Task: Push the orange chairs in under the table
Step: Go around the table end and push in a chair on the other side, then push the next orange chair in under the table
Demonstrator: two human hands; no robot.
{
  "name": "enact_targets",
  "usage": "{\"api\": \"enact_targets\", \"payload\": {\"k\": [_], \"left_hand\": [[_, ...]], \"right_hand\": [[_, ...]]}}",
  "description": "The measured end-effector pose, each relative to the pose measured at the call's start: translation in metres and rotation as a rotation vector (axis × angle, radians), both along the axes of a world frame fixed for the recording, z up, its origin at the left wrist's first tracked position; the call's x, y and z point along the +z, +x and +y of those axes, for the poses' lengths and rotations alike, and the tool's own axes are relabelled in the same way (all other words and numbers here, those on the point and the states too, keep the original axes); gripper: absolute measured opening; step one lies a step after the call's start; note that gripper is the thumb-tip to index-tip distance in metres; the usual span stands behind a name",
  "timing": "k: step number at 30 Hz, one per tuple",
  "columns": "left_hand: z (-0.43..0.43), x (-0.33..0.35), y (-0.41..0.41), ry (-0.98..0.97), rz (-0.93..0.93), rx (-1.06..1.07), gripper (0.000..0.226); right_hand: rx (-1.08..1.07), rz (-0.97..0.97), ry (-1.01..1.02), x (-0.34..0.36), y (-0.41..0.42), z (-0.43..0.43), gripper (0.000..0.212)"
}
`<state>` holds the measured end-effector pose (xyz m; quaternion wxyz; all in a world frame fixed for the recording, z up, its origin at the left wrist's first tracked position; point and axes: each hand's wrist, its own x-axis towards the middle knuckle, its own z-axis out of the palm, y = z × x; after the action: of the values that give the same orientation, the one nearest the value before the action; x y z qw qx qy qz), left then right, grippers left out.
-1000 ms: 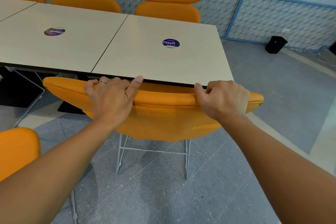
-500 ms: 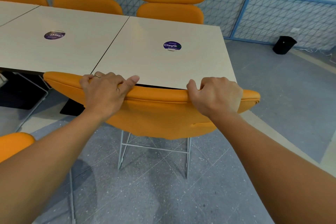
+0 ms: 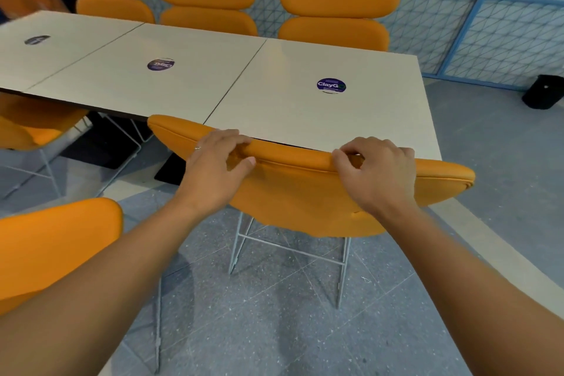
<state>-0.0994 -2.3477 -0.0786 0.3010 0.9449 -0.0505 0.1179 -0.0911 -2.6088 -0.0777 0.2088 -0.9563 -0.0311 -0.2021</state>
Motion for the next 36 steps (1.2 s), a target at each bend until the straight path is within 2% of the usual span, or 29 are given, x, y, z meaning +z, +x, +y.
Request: {"api": "enact_targets", "payload": {"k": [2,6,9,13,17,24,29,36], "left_hand": [[0.007,0.007,-0.015,-0.042,0.009,0.038,0.035],[0.034,0.007,-0.051,-0.065,0.122,0.129,0.039],[0.057,0.002,-0.083,-0.044,0.266,0.184,0.047],[0.095,0.001,-0.14,-0.065,0.342,0.27,0.05],[0.141,-0.002,-0.196,-0.085,0.343,0.38,0.044],[0.23,-0.004,-0.321,-0.116,0.306,0.528,0.04],[0.29,-0.006,-0.396,-0.092,0.256,0.586,0.035],[0.37,0.006,-0.467,-0.048,0.201,0.583,0.034]], "right_hand": [[0.158,-0.013,0.106,0.006,-0.011,0.02,0.03],[0.379,-0.02,0.181,0.015,-0.031,0.066,0.021],[0.509,0.21,0.152,0.017,-0.039,0.096,0.021],[0.66,0.569,-0.061,-0.004,-0.055,0.141,0.041],[0.754,0.732,-0.156,-0.019,-0.087,0.186,0.049],[0.876,0.743,-0.253,-0.022,-0.171,0.284,0.051],[0.891,0.721,-0.22,-0.019,-0.228,0.345,0.044],[0.917,0.632,-0.225,-0.015,-0.298,0.424,0.044]]}}
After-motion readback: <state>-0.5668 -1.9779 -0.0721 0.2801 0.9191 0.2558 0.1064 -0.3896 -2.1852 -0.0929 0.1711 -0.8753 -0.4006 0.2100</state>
